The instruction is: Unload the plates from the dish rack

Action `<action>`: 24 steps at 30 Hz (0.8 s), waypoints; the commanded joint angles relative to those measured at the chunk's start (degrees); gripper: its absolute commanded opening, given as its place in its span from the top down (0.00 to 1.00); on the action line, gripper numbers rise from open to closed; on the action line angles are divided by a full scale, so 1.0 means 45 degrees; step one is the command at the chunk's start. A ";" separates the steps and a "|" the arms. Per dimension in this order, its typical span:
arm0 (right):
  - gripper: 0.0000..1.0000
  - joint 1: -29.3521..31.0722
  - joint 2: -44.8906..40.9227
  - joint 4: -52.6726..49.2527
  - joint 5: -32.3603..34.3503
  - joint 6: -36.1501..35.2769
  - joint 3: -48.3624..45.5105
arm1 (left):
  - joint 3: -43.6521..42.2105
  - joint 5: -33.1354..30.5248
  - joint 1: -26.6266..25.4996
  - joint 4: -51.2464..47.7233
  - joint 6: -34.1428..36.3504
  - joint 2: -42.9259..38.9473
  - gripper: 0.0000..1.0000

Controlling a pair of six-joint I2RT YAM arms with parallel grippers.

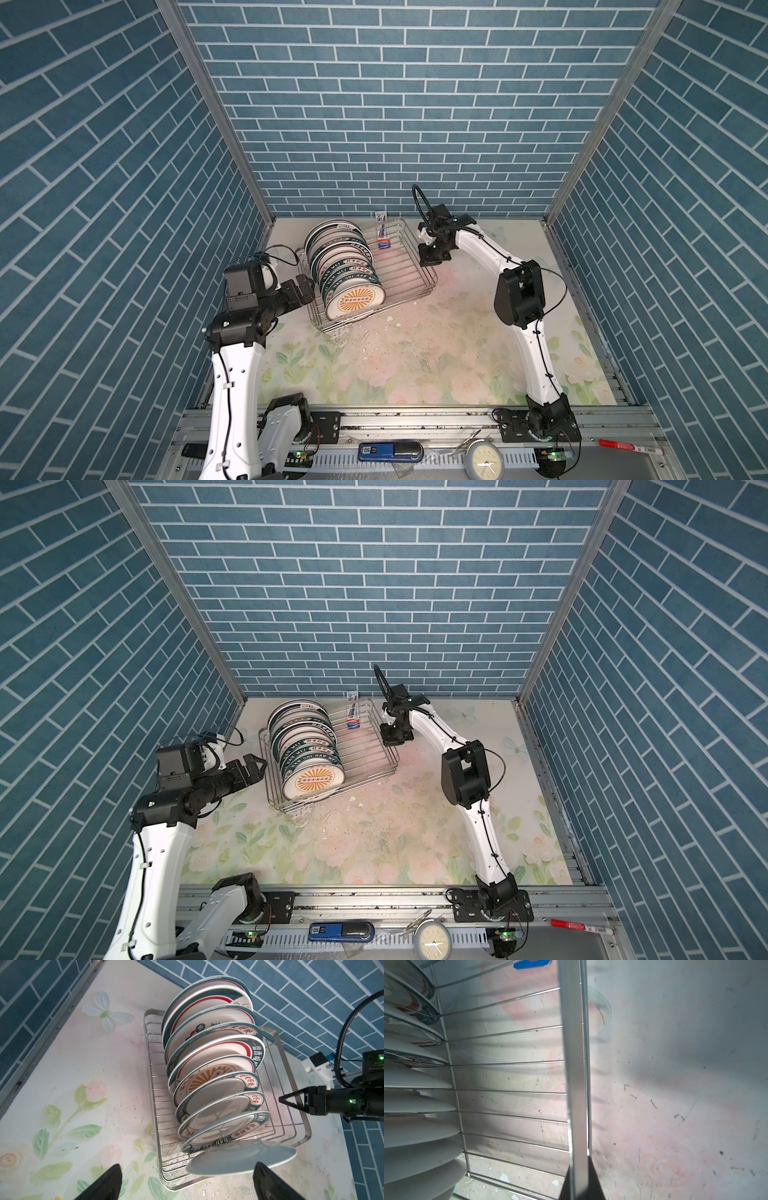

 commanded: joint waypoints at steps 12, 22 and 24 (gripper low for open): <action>1.00 -0.0255 0.1817 0.0126 -0.0335 0.0375 0.1953 | -0.0014 0.2003 0.0079 0.0615 0.0798 -0.0363 0.01; 1.00 -0.0260 0.2217 0.0093 -0.0265 0.0097 0.2697 | -0.0066 0.1069 0.0079 0.0635 0.0584 -0.0307 0.01; 1.00 -0.0260 0.2272 0.0075 -0.0276 0.0090 0.2844 | -0.0133 0.1353 0.0067 0.0933 0.0412 -0.0199 0.01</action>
